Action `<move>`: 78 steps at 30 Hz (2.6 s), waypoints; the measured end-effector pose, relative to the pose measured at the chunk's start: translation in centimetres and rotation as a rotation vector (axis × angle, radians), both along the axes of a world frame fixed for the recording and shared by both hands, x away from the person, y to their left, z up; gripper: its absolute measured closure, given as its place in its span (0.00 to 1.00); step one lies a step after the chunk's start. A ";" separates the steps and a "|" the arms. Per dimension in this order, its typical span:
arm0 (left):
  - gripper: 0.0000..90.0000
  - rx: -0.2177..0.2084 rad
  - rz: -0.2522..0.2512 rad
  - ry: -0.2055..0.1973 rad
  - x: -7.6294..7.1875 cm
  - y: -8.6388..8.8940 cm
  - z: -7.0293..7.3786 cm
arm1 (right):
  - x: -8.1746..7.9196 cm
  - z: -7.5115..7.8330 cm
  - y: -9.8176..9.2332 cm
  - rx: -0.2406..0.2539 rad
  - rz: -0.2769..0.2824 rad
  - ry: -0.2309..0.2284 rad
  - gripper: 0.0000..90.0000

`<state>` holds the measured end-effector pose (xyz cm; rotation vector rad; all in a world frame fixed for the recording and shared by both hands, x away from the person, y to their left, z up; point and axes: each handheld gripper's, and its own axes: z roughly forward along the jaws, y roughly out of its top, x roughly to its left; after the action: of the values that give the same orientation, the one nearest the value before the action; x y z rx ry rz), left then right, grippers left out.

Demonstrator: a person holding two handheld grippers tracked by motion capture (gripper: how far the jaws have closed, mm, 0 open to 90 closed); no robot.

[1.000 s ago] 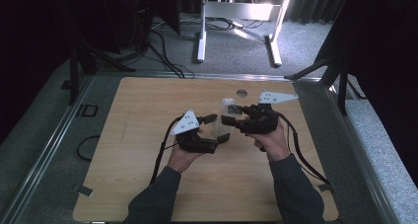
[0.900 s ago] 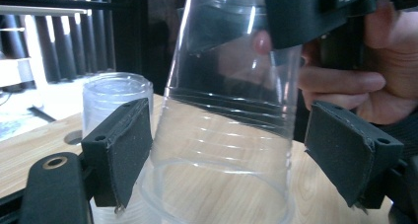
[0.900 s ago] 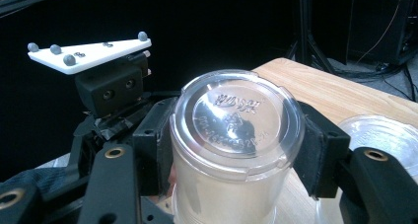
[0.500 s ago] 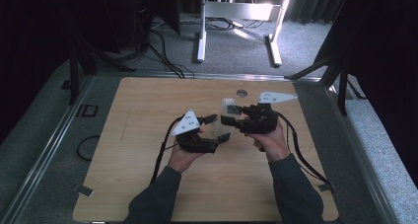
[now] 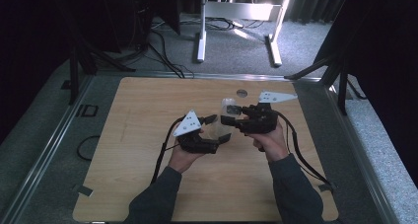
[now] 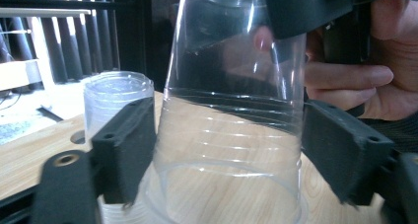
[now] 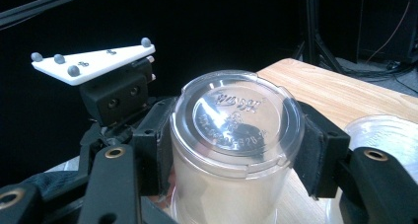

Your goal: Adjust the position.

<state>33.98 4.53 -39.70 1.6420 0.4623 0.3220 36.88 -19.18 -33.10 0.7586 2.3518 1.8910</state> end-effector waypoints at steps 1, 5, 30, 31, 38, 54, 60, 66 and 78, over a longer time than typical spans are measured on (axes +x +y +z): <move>0.23 0.003 0.000 0.000 0.0 -0.1 0.0 | 0.0 0.0 0.0 -0.001 -0.001 -0.002 0.45; 0.23 0.004 0.000 0.006 0.1 -0.1 -0.1 | 0.0 0.1 -0.1 0.003 -0.001 -0.003 0.45; 0.31 0.006 0.010 -0.001 -0.1 0.0 0.0 | 0.0 0.0 0.0 -0.009 -0.001 -0.003 0.35; 0.31 0.005 0.010 0.000 -0.1 0.0 0.0 | 0.0 0.0 0.0 -0.013 0.000 -0.006 0.34; 0.31 0.024 0.011 0.005 0.0 0.3 0.0 | -0.1 0.1 -0.1 -0.019 0.004 -0.017 0.32; 0.31 0.073 -0.001 0.014 0.1 1.4 0.4 | -0.5 0.6 -0.7 -0.079 0.011 -0.060 0.29; 0.32 0.088 -0.003 0.017 0.1 2.1 0.5 | -0.5 0.8 -0.9 -0.095 0.008 -0.074 0.28; 0.32 0.130 -0.019 0.023 0.2 2.9 0.6 | -0.5 0.5 -1.5 -0.118 0.012 -0.078 0.26; 0.32 0.199 -0.040 0.038 0.4 3.4 0.5 | -0.7 0.7 -2.2 -0.202 0.026 -0.106 0.26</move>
<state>34.37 7.90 -39.21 1.8512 0.4359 0.3157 36.18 -21.40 -32.41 0.5974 2.4478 1.6248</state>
